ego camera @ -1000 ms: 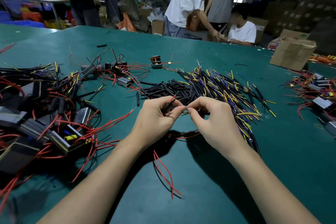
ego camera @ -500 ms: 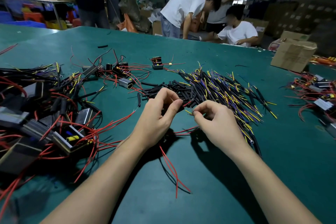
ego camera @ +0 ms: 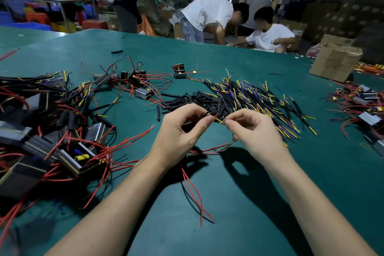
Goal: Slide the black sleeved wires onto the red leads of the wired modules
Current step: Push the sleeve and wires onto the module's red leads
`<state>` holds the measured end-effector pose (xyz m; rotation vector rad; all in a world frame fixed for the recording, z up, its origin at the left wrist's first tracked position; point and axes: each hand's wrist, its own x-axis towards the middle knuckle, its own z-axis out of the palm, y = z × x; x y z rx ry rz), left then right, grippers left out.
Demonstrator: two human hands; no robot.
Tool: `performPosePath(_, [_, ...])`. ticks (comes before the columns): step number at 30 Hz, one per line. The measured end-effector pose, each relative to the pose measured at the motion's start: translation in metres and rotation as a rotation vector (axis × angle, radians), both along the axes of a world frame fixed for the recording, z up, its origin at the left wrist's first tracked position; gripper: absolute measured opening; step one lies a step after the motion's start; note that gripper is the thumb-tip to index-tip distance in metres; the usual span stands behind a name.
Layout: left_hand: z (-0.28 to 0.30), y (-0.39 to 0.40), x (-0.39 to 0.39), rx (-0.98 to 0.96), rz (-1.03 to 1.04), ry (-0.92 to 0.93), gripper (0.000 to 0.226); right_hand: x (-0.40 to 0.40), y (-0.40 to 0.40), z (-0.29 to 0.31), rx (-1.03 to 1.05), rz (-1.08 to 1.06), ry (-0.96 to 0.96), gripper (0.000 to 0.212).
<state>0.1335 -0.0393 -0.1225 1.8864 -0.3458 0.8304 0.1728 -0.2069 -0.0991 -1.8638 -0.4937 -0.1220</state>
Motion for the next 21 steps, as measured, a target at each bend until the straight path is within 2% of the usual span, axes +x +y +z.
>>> performPosePath(8, [0.004,-0.005,0.001,0.092,0.083,-0.197,0.021,0.003,-0.005,0.001,-0.076,-0.004,-0.052,0.015])
performPosePath(12, [-0.001,-0.002,0.003,0.139,0.060,-0.169,0.010,0.003,-0.006,0.001,-0.067,-0.003,-0.045,0.014])
performPosePath(16, [-0.003,0.002,0.003,0.232,0.069,-0.181,0.004,0.003,-0.011,0.005,-0.089,0.113,0.008,0.015])
performPosePath(21, [-0.002,-0.001,-0.002,0.271,0.068,-0.175,0.018,0.003,-0.013,0.004,-0.120,0.146,0.012,0.013])
